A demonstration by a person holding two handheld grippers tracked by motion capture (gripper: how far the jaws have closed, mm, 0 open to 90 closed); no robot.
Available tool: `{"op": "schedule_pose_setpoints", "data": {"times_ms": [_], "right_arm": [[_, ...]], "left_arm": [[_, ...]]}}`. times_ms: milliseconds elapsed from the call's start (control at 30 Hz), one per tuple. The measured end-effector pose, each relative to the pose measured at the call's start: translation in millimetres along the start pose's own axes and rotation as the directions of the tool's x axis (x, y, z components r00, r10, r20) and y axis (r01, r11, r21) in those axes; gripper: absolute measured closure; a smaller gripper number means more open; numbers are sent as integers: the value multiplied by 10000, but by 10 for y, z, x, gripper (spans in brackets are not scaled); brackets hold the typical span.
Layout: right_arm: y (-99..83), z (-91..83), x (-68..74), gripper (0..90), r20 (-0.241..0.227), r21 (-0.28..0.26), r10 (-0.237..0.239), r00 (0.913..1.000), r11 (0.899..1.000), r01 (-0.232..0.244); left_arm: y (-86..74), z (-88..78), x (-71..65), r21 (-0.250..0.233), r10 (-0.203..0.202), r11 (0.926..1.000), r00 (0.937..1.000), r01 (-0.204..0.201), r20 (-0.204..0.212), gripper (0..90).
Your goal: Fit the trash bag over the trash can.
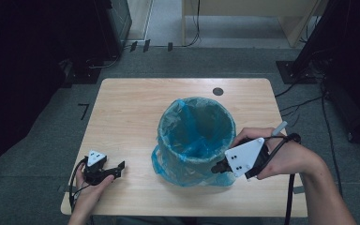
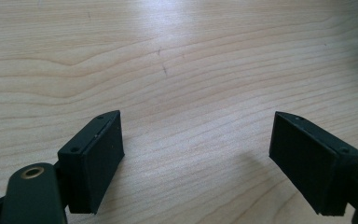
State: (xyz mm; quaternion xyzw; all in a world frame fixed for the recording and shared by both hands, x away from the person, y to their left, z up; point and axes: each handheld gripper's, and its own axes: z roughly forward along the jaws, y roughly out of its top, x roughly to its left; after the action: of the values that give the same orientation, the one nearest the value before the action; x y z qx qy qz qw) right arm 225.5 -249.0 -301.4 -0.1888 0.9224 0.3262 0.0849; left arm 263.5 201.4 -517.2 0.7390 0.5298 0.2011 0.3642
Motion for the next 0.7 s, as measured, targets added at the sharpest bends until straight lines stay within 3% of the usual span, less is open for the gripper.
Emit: {"op": "schedule_pose_setpoints", "data": {"times_ms": [300,533,567,600,633,700], "right_arm": [[-329,81,281,651,575,-401,1487,9872,9884,-1466],[-496,184,433,348,1649,-636,2600,9514,9654,-2528],[-511,205,454,299,1750,-563,2771,9448,9608,-2713],[-523,223,475,263,1920,-450,3084,9317,9511,-3056],[-538,237,492,265,2027,-367,3315,9214,9429,-3312],[-574,254,534,264,2319,-566,3404,9112,9399,-3367]], "left_arm": [[1,2,1,-17,-38,10000,10000,38,-7,168],[1,2,0,-8,-26,10000,10000,26,-16,168],[1,2,0,-7,-29,10000,10000,29,-17,168],[1,1,1,-9,-34,10000,10000,34,-13,168],[1,2,1,-21,-50,10000,10000,50,-7,168],[1,2,3,-31,-62,10000,10000,62,1,168]]}}
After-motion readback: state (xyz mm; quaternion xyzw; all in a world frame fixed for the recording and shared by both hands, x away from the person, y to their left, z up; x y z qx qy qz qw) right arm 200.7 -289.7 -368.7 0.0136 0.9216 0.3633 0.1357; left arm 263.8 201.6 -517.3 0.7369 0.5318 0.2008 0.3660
